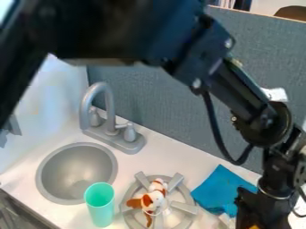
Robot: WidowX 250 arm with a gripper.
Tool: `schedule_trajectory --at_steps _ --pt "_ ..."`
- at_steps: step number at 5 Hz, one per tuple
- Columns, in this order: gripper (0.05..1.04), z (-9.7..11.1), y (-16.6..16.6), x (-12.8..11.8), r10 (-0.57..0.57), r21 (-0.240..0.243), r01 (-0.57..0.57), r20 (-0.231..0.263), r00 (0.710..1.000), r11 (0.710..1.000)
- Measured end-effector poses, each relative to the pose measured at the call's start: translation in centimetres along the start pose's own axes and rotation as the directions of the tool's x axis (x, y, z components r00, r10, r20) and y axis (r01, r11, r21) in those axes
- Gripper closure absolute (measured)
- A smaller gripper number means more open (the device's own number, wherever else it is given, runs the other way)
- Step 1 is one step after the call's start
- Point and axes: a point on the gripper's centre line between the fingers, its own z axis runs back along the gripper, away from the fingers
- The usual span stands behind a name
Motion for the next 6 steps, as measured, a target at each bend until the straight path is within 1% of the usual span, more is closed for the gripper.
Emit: schedule_trajectory --at_steps 1,2,3,4,5,6 --pt "0.388 -1.1 0.1 0.5 0.009 -0.007 -0.009 -0.027 1.0 1.0" --pt "0.388 -2.7 0.2 0.6 0.017 -0.01 -0.018 -0.062 0.998 1.0" --pt "0.388 -3.2 0.2 1.1 0.021 -0.013 -0.021 -0.06 0.998 1.0" --pt "0.31 -3.6 0.3 1.3 0.036 -0.019 -0.037 -0.048 0.998 0.999" --pt "0.091 -4.1 0.0 1.4 0.076 -0.043 -0.077 -0.017 0.997 0.996" --pt "0.083 -3.8 -0.1 0.5 0.103 -0.054 -0.102 0.007 0.995 0.993"
